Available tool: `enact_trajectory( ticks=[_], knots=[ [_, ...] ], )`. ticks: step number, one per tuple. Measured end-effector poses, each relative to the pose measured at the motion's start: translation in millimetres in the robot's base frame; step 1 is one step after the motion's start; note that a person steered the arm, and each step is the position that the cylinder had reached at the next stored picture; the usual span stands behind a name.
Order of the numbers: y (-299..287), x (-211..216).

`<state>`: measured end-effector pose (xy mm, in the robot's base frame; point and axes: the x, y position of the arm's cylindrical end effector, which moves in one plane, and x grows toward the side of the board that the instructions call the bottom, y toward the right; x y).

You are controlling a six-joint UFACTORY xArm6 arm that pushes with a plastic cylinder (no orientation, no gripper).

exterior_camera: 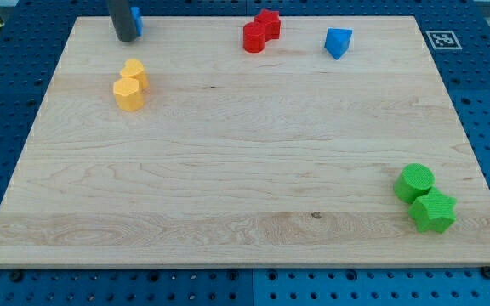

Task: Move your arm to blue triangle

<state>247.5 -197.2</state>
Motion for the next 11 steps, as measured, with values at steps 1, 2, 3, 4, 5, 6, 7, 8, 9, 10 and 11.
enact_trajectory(
  ticks=[1, 2, 3, 4, 5, 6, 7, 8, 9, 10, 11],
  knots=[
    [23, 18],
    [62, 30],
    [119, 41],
    [189, 60],
    [273, 81],
    [354, 91],
    [404, 81],
    [419, 49],
    [415, 15],
    [401, -10],
    [391, -13]
  ],
)
